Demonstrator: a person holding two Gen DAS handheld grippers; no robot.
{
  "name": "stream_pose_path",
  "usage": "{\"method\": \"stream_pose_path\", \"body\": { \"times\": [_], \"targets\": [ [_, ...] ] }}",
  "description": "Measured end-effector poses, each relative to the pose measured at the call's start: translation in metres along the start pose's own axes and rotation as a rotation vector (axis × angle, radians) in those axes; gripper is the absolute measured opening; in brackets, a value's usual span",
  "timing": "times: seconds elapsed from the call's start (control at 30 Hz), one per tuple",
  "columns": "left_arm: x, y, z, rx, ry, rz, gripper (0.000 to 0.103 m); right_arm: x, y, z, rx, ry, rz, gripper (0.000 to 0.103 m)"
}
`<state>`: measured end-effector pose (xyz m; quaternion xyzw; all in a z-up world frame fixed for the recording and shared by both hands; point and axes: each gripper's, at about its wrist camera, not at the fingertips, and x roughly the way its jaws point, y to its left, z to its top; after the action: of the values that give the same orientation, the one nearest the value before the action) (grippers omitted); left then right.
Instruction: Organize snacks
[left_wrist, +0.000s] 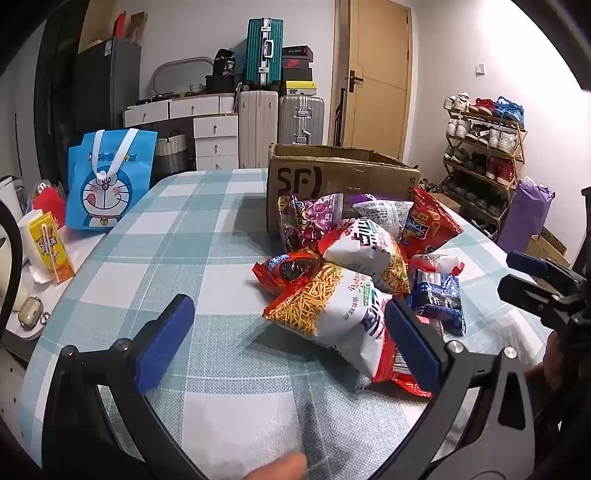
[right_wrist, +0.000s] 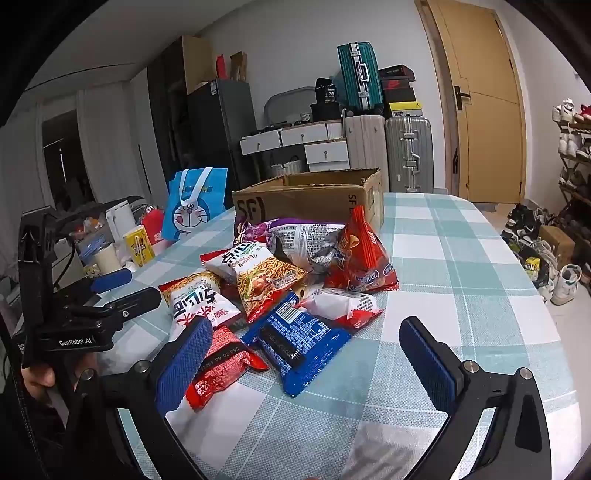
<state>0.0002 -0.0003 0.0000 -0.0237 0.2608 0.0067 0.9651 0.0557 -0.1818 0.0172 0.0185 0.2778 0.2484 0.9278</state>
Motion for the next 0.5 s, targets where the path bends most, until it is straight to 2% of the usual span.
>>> {"method": "stream_pose_path", "body": {
  "times": [0.5],
  "targets": [
    [0.0008, 0.0015, 0.0005, -0.010, 0.006, -0.010, 0.103, -0.0004, 0.0003, -0.0016, -0.008, -0.015, -0.004, 0.103]
  ]
}}
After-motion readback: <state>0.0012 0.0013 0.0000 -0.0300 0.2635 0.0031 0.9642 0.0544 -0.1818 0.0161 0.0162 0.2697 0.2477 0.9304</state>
